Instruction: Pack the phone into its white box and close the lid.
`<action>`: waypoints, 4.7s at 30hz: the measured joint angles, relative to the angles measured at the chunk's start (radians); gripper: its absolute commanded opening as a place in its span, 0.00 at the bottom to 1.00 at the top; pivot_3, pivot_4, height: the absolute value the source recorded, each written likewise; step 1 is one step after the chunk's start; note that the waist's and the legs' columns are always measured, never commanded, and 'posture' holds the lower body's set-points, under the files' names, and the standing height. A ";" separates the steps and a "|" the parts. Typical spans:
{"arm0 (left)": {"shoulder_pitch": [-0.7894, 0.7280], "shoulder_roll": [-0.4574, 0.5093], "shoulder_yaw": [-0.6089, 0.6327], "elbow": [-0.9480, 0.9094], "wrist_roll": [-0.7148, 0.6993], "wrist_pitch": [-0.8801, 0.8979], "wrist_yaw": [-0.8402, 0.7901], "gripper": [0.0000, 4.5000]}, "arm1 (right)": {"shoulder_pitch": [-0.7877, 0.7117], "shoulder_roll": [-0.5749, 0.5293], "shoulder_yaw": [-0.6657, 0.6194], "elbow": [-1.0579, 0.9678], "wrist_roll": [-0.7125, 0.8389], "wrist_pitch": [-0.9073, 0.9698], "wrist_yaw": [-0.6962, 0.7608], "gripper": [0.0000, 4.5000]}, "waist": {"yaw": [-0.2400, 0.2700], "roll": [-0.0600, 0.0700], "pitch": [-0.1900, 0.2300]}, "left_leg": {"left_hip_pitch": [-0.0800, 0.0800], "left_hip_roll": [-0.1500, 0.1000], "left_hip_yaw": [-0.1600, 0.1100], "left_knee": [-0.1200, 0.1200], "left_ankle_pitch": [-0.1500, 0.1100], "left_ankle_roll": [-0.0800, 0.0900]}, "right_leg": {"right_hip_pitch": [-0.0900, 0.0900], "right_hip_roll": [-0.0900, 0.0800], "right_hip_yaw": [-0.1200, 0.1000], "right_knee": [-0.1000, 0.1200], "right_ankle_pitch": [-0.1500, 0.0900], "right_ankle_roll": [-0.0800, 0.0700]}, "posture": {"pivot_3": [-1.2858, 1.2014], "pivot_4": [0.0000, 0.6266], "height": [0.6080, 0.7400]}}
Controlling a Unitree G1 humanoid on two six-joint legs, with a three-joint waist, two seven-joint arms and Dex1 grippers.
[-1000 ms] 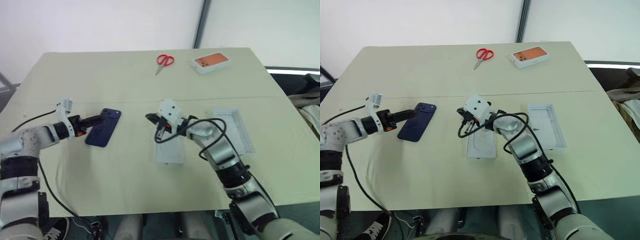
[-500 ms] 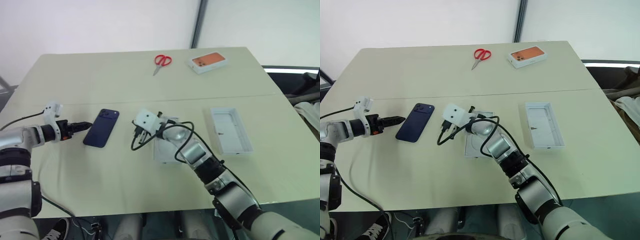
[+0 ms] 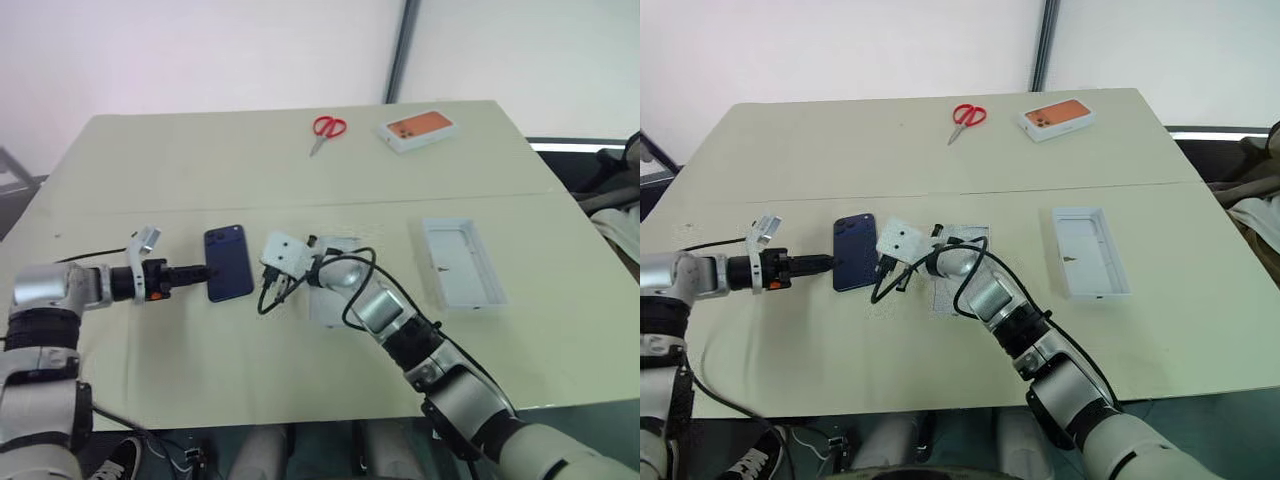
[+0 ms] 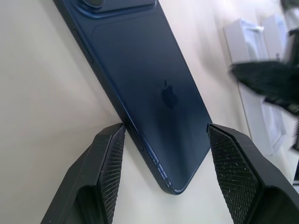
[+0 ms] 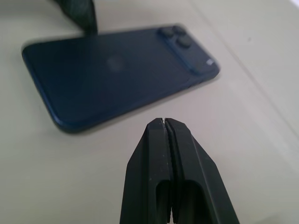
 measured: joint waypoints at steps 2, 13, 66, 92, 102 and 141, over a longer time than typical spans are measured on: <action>-0.015 -0.023 0.030 0.026 -0.003 0.001 0.036 0.66 | -0.036 0.015 0.015 0.056 -0.030 0.002 -0.016 0.01 | 0.001 0.000 0.000 | 0.000 0.000 -0.001 0.000 0.003 0.001 | 0.000 0.000 -0.001 0.000 0.000 -0.001 | 0.52 0.24 1.00; -0.011 -0.055 0.090 0.012 -0.006 0.013 0.140 0.66 | -0.151 0.084 -0.001 0.236 -0.040 0.003 0.023 0.01 | -0.011 0.000 0.000 | 0.005 0.001 -0.005 -0.016 0.017 -0.004 | -0.002 -0.001 -0.003 0.000 0.006 -0.011 | 0.52 0.24 1.00; 0.052 -0.224 0.354 -0.046 -0.267 0.200 0.367 0.01 | -0.103 0.100 -0.053 0.197 -0.014 -0.034 0.059 0.00 | -0.015 -0.004 -0.001 | 0.001 0.001 -0.004 -0.032 0.020 -0.010 | -0.005 -0.002 -0.002 -0.010 0.006 -0.007 | 0.52 0.24 1.00; 0.026 -0.334 0.576 -0.061 -0.499 0.351 0.514 0.00 | 0.146 -0.183 -0.386 -0.623 0.569 0.418 0.212 0.12 | -0.010 -0.008 0.002 | -0.018 0.001 -0.004 -0.032 0.018 -0.007 | -0.019 -0.003 -0.005 -0.017 0.007 -0.006 | 0.52 0.24 1.00; 0.036 -0.342 0.551 -0.098 -0.506 0.350 0.519 0.00 | 0.340 -0.453 -0.229 -0.765 0.573 0.394 0.341 0.99 | -0.011 -0.010 0.003 | -0.018 0.001 -0.001 -0.030 0.018 -0.006 | -0.019 -0.003 -0.005 -0.017 0.007 -0.006 | 0.52 0.24 1.00; 0.069 -0.337 0.466 -0.136 -0.506 0.323 0.518 0.00 | 0.372 -0.554 -0.110 -0.628 0.330 0.079 0.429 0.46 | -0.005 -0.012 0.003 | -0.018 0.001 -0.002 -0.027 0.019 -0.007 | -0.017 -0.003 -0.006 -0.016 0.008 -0.006 | 0.52 0.24 1.00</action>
